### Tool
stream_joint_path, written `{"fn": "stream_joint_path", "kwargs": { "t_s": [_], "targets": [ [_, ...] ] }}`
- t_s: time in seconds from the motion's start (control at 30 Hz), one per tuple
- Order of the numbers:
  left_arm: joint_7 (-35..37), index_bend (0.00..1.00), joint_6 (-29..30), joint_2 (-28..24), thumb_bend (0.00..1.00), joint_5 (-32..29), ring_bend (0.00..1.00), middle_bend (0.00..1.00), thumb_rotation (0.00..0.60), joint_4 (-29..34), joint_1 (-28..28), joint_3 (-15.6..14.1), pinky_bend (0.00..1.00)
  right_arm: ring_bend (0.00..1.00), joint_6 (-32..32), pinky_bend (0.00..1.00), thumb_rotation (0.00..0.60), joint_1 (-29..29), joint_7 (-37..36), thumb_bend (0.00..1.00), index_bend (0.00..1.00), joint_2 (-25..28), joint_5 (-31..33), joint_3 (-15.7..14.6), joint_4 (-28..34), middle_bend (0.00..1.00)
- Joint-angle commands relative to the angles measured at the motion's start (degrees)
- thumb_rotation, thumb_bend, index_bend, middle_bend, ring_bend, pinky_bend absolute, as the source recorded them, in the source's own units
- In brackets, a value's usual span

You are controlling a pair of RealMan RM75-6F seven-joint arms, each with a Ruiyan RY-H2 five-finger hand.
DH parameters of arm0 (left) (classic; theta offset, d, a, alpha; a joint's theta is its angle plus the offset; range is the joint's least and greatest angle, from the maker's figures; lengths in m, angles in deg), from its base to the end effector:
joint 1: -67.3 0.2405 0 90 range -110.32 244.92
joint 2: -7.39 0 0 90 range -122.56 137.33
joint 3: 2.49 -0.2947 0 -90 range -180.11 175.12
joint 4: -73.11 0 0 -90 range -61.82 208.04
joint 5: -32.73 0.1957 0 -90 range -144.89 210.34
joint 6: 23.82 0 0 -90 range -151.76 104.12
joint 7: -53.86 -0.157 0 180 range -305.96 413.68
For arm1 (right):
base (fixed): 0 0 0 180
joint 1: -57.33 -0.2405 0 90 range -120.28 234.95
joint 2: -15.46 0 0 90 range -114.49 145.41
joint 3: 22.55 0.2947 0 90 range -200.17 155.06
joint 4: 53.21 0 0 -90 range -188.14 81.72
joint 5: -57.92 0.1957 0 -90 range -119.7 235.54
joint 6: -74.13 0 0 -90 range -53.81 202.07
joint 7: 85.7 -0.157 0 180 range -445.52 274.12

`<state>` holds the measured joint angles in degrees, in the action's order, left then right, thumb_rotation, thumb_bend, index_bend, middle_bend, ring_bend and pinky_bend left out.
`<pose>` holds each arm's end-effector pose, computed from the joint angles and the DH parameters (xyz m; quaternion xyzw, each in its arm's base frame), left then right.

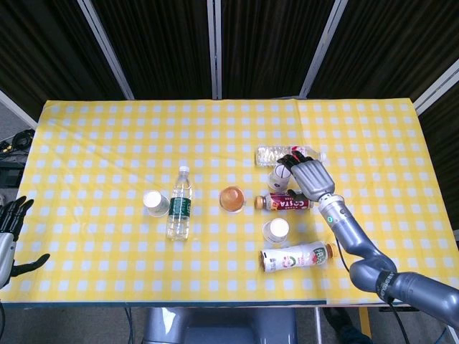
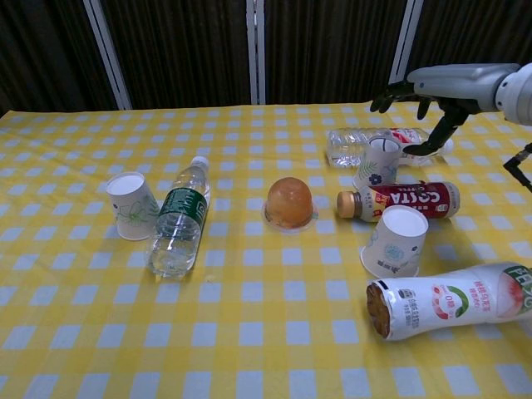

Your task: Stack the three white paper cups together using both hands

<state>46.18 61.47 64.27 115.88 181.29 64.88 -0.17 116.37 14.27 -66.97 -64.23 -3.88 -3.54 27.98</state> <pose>-0.3079 0.1766 0.2102 -0.5769 -0.4180 -0.3697 0.5965 -0.1879 -0.4300 0.0608 0.7410 -0.3680 0.3366 0.4497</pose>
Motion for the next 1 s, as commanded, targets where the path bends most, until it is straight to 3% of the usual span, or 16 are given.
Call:
{"fn": "stream_joint_path", "kwargs": {
  "t_s": [0.03,0.43,0.57,0.73,1.0],
  "targets": [
    [-0.23,0.00,-0.12,0.08,0.00,-0.31,0.00,0.00,0.600,-0.13,-0.14,0.15,0.00,0.12,-1.27,0.31,0.600,-2.67,3.44,0.24,0.21,-3.73,3.48,-0.80,-4.30,0.18],
    [-0.90,0.00,-0.45,0.53,0.00,-1.44,0.00,0.00,0.600,-0.34,-0.51,0.51,0.00,0.13,-0.08,0.31,0.600,-6.00,5.13,0.24,0.21,-10.50,7.25,-2.43,-13.49,0.20],
    [-1.17,0.00,-0.82,0.67,0.00,-1.86,0.00,0.00,0.600,-0.42,-0.74,0.60,0.00,0.23,-0.04,0.36,0.600,-6.36,4.22,0.25,0.26,-11.40,7.29,-2.71,-15.17,0.31],
    [-1.36,0.00,-1.05,0.82,0.00,-2.21,0.00,0.00,0.600,-0.50,-0.93,0.70,0.00,0.43,1.59,0.52,0.600,-6.42,2.19,0.31,0.41,-12.66,5.33,-2.86,-16.98,0.52],
    [-1.69,0.00,-1.22,1.02,0.00,-2.19,0.00,0.00,0.600,-0.47,-1.09,0.56,0.00,0.46,5.73,0.54,0.600,-5.77,-4.74,0.33,0.44,-13.78,-0.86,-2.94,-18.68,0.55]
  ]
}}
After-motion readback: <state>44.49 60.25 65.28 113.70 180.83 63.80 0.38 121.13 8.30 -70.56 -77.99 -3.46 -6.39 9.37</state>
